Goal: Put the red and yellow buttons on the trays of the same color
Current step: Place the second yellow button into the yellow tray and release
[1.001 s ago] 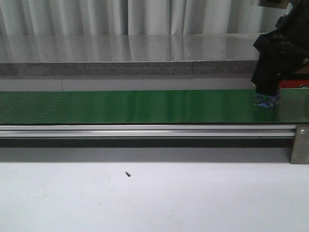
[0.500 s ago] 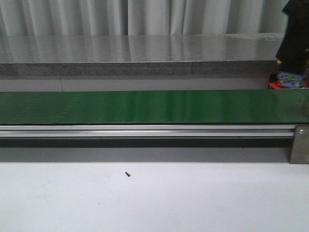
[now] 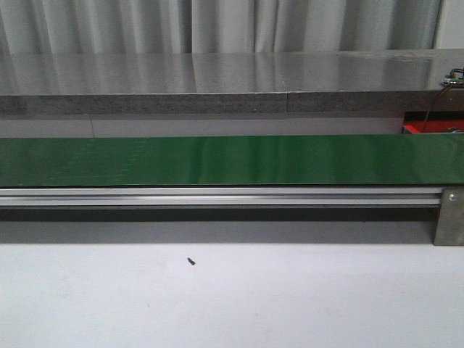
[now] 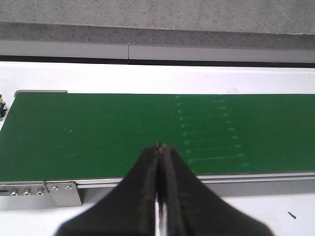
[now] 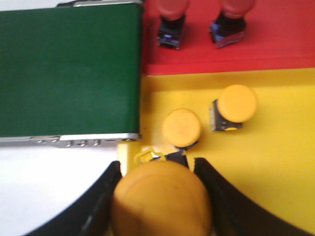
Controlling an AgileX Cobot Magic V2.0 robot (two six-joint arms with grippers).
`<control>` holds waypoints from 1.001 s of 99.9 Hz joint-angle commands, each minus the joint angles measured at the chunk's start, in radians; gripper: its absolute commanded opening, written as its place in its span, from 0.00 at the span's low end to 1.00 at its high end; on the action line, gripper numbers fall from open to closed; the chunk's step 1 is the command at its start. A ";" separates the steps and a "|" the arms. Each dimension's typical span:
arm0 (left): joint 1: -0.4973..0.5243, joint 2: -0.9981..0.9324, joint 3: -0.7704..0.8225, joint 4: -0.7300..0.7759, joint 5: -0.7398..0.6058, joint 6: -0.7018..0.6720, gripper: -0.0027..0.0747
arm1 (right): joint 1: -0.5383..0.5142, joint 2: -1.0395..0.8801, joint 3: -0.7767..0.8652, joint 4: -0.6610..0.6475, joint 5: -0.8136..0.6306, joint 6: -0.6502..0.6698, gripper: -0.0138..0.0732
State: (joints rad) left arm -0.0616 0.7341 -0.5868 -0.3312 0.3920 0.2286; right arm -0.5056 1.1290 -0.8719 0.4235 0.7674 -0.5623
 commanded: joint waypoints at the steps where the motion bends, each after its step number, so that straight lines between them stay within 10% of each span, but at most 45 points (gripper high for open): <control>1: -0.008 -0.006 -0.026 -0.016 -0.075 -0.003 0.01 | -0.029 -0.013 -0.007 0.025 -0.100 -0.001 0.33; 100: -0.008 -0.006 -0.026 -0.023 -0.067 -0.003 0.01 | -0.091 0.400 -0.005 0.021 -0.195 0.000 0.33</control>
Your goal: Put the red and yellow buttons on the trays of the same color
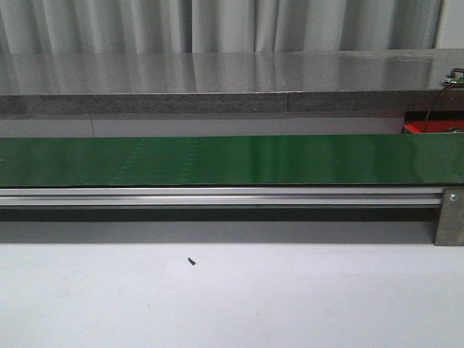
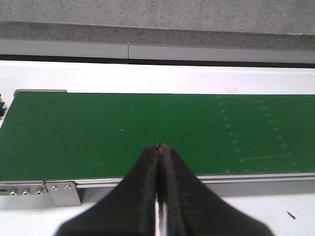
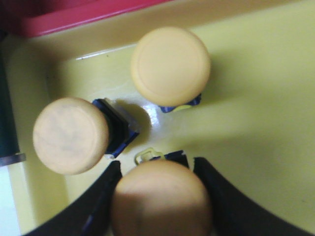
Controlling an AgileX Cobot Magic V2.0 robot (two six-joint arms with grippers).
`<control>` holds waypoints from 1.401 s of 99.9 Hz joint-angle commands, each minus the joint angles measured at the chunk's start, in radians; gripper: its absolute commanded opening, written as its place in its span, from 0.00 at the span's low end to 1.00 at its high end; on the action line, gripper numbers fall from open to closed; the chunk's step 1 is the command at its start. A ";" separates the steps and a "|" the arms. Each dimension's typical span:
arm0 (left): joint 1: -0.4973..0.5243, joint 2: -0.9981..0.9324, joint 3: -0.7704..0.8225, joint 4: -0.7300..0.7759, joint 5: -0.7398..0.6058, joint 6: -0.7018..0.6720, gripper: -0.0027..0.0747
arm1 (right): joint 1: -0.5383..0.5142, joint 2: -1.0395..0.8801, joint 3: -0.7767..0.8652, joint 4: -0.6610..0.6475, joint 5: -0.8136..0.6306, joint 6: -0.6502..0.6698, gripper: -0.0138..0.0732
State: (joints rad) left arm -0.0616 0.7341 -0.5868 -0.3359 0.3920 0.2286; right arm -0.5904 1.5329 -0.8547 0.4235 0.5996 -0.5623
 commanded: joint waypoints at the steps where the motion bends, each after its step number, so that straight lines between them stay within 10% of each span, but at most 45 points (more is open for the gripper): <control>1: -0.008 -0.006 -0.026 -0.018 -0.067 -0.003 0.01 | -0.006 -0.002 -0.022 0.024 -0.027 0.000 0.33; 37: -0.008 -0.006 -0.026 -0.018 -0.073 -0.003 0.01 | -0.006 0.021 -0.022 0.027 -0.040 0.026 0.64; 87: -0.008 -0.006 -0.026 -0.018 -0.074 -0.003 0.01 | 0.017 -0.151 -0.025 0.049 -0.022 0.044 0.64; 140: -0.008 -0.006 -0.026 -0.018 -0.075 -0.003 0.01 | 0.389 -0.552 -0.019 0.042 -0.033 -0.012 0.64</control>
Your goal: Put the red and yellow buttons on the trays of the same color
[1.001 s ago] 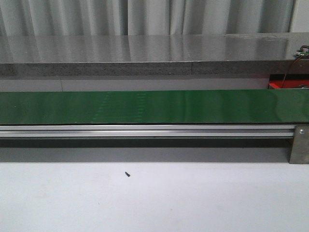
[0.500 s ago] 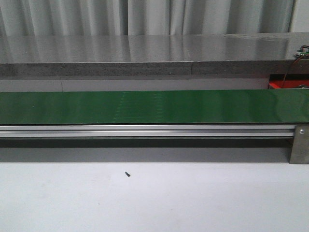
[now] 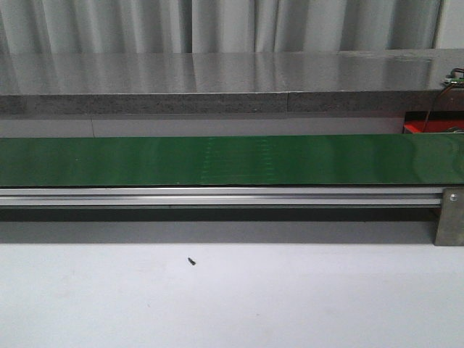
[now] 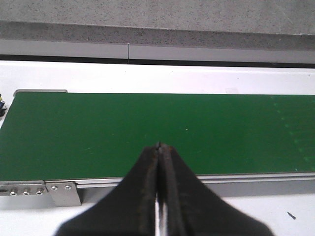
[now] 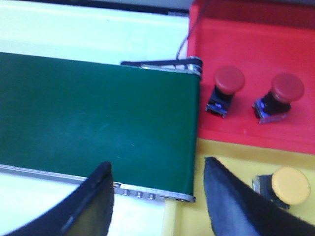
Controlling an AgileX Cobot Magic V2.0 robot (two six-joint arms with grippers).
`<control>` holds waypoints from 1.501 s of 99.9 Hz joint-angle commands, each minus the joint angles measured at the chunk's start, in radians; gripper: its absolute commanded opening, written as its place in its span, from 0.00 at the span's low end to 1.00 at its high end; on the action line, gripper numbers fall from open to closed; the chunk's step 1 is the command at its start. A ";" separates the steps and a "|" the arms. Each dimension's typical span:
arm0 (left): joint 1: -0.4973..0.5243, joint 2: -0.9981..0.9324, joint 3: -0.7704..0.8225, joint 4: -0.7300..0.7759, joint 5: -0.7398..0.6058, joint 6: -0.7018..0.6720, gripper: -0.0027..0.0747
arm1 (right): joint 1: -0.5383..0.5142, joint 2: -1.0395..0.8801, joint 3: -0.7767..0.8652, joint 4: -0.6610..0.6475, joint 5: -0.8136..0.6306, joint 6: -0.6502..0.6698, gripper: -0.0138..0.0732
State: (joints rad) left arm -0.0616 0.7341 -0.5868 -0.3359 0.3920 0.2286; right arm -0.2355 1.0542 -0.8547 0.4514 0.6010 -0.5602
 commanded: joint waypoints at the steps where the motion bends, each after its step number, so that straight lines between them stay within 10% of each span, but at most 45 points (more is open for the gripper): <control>1: -0.008 -0.006 -0.026 -0.018 -0.075 -0.003 0.01 | 0.037 -0.078 -0.018 0.012 -0.034 -0.014 0.64; 41: -0.008 -0.006 -0.026 -0.018 -0.099 -0.003 0.01 | 0.071 -0.338 0.102 -0.020 -0.023 -0.015 0.05; 86: -0.008 -0.006 -0.026 0.034 -0.113 -0.003 0.02 | 0.071 -0.364 0.104 -0.019 -0.017 -0.015 0.05; 124: -0.008 -0.006 -0.026 0.039 -0.114 -0.003 0.80 | 0.071 -0.364 0.104 -0.019 -0.017 -0.015 0.05; 150: 0.002 0.004 -0.026 -0.005 -0.106 -0.017 0.85 | 0.071 -0.364 0.104 -0.019 -0.017 -0.015 0.05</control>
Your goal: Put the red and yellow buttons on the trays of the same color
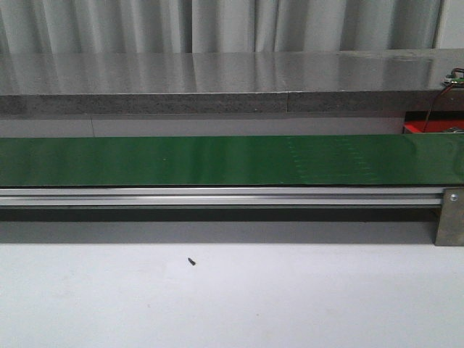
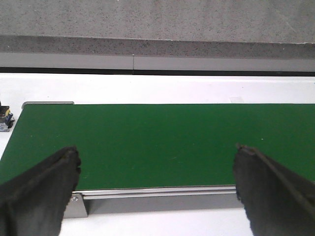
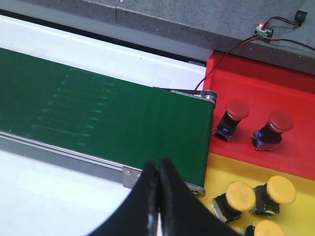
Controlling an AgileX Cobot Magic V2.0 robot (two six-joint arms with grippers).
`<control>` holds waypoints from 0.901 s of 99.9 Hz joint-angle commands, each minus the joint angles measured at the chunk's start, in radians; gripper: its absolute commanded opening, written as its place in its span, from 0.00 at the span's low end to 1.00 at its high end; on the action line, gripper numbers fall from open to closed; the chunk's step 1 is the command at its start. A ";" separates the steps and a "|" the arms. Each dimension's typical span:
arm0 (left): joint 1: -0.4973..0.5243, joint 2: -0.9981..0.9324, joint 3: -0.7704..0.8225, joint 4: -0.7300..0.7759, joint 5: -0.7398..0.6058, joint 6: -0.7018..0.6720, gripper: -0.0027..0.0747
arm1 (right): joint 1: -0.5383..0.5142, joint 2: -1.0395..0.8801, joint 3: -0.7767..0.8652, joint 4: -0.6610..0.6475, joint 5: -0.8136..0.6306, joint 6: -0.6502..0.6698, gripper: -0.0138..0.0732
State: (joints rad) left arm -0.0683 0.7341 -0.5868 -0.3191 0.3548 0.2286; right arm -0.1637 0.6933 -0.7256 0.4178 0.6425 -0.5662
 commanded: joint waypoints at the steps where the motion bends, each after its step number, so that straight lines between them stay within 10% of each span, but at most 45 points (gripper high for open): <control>1: 0.012 0.004 -0.028 -0.022 -0.069 -0.023 0.85 | -0.001 -0.003 -0.025 0.015 -0.058 -0.009 0.05; 90: 0.429 0.846 -0.920 0.027 0.260 -0.058 0.85 | -0.001 -0.003 -0.025 0.015 -0.058 -0.009 0.05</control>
State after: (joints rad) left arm 0.3518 1.5417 -1.3977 -0.2989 0.6342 0.1805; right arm -0.1637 0.6933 -0.7256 0.4162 0.6433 -0.5662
